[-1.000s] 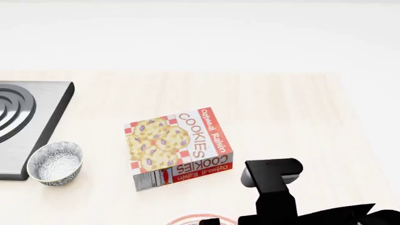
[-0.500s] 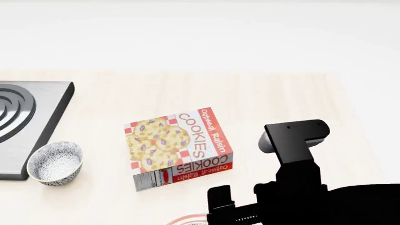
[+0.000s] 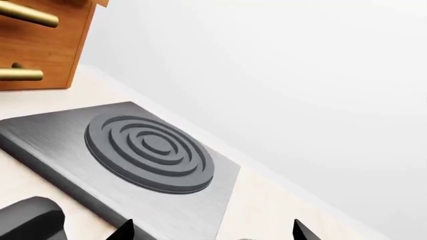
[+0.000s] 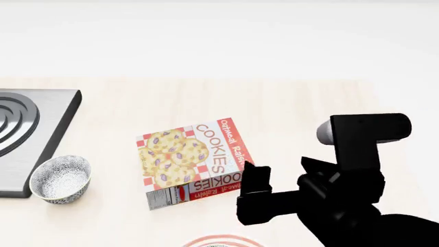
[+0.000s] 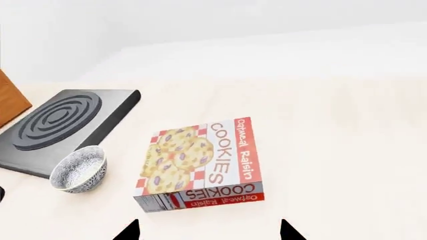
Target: Pick the akita bowl next to the plate and place it on the plate.
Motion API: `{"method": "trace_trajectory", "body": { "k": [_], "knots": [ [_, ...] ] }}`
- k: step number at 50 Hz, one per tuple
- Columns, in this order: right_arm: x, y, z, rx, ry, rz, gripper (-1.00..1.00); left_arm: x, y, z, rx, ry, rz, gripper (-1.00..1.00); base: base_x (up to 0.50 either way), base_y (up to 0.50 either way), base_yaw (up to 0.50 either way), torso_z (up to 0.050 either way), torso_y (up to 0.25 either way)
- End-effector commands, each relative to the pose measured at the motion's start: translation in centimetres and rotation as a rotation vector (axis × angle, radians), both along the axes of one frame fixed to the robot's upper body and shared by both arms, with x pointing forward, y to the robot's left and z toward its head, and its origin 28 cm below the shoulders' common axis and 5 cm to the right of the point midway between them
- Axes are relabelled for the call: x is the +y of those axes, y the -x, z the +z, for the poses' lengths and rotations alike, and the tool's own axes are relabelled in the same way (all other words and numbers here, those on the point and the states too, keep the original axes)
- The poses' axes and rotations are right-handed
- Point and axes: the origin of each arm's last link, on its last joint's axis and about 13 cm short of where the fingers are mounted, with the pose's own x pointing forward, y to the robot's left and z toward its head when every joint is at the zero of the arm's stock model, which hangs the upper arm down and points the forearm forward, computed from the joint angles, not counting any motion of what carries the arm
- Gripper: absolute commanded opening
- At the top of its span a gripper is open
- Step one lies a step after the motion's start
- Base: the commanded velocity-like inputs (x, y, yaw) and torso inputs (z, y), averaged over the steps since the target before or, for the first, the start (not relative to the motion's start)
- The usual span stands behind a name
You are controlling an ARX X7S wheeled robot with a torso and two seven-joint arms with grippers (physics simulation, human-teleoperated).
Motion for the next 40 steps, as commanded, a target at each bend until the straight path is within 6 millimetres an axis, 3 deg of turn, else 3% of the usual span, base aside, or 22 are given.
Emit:
{"method": "trace_trajectory", "body": {
  "k": [1, 21, 40],
  "knots": [
    [0.0, 0.4, -0.8, -0.164, 0.002, -0.142, 1.0, -0.1, 0.3, 0.7, -0.001, -0.003, 0.0, 1.0, 0.0, 0.0, 0.0, 0.0, 0.0],
    [-0.2, 0.7, -3.8, -0.348, 0.047, -0.326, 1.0, -0.3, 0.4, 0.4, -0.002, -0.005, -0.002, 1.0, 0.0, 0.0, 0.0, 0.0, 0.0],
    [-0.5, 1.8, -4.5, -0.491, 0.112, -0.384, 1.0, -0.2, 0.3, 0.4, 0.0, 0.003, -0.003, 1.0, 0.0, 0.0, 0.0, 0.0, 0.0]
  ]
}}
